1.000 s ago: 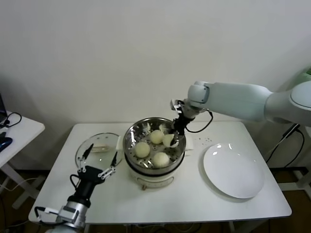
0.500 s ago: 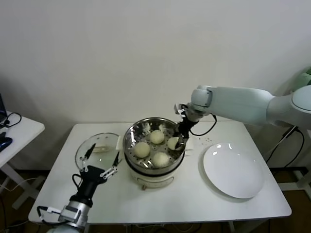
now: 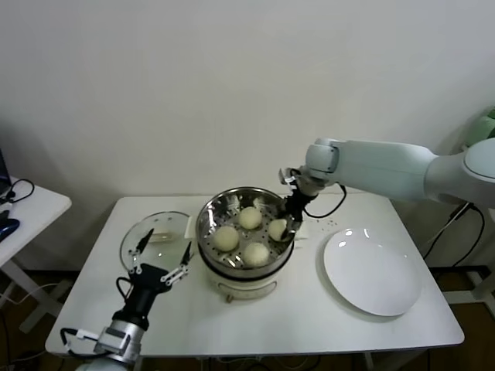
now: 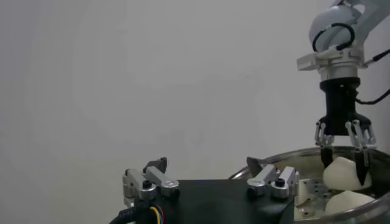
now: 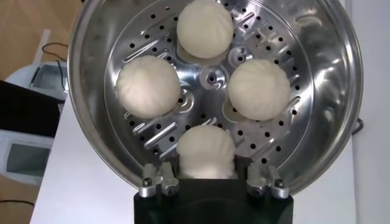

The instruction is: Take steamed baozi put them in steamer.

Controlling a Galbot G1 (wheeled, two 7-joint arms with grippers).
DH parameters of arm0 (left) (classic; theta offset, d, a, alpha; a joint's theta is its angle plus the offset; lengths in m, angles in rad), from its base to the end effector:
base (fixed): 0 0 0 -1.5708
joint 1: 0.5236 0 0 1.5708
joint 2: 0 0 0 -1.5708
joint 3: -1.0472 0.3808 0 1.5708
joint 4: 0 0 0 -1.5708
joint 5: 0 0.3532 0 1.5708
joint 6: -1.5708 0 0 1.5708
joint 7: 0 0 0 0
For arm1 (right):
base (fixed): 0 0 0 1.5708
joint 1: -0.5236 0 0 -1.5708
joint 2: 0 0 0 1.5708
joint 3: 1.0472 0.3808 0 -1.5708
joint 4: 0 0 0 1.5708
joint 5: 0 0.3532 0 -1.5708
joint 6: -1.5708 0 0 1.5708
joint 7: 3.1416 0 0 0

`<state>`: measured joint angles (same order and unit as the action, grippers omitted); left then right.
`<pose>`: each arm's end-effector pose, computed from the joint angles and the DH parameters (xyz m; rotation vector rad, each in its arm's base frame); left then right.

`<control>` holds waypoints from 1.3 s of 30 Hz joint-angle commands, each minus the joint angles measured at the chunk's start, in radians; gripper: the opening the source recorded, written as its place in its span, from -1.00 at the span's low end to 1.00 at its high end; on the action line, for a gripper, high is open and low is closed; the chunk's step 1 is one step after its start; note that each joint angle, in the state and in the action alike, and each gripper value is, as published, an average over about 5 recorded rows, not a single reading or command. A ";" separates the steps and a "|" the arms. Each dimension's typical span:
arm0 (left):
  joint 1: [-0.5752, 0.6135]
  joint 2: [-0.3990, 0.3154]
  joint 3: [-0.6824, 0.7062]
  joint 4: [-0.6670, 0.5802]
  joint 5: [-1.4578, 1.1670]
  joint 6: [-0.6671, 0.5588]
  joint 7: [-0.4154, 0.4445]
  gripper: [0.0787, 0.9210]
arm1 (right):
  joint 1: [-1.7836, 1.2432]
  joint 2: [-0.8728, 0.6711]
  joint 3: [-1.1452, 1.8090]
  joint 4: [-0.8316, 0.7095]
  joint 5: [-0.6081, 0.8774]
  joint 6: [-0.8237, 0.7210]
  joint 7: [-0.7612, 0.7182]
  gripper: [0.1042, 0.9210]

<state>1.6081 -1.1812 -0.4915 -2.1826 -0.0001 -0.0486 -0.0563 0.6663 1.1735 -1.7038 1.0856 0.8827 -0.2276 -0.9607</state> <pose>0.1553 0.0590 -0.2961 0.2931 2.9939 0.4512 0.6198 0.0171 -0.1036 1.5002 -1.3841 1.1680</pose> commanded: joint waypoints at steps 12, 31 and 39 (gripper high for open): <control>-0.007 0.003 0.004 0.003 0.002 0.002 -0.001 0.77 | 0.073 -0.006 0.058 -0.009 0.039 0.026 -0.045 0.76; -0.031 -0.040 -0.032 0.031 -0.005 0.002 -0.024 0.77 | -0.089 -0.423 0.464 0.295 -0.050 0.026 0.208 0.76; -0.045 -0.101 -0.040 0.019 0.025 0.013 -0.032 0.77 | -0.413 -0.589 0.829 0.401 -0.189 0.044 0.305 0.76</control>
<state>1.5694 -1.2254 -0.5236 -2.1617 0.0037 -0.0434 -0.0805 0.6079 0.8428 -1.3221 1.3213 0.8435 -0.1965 -0.8125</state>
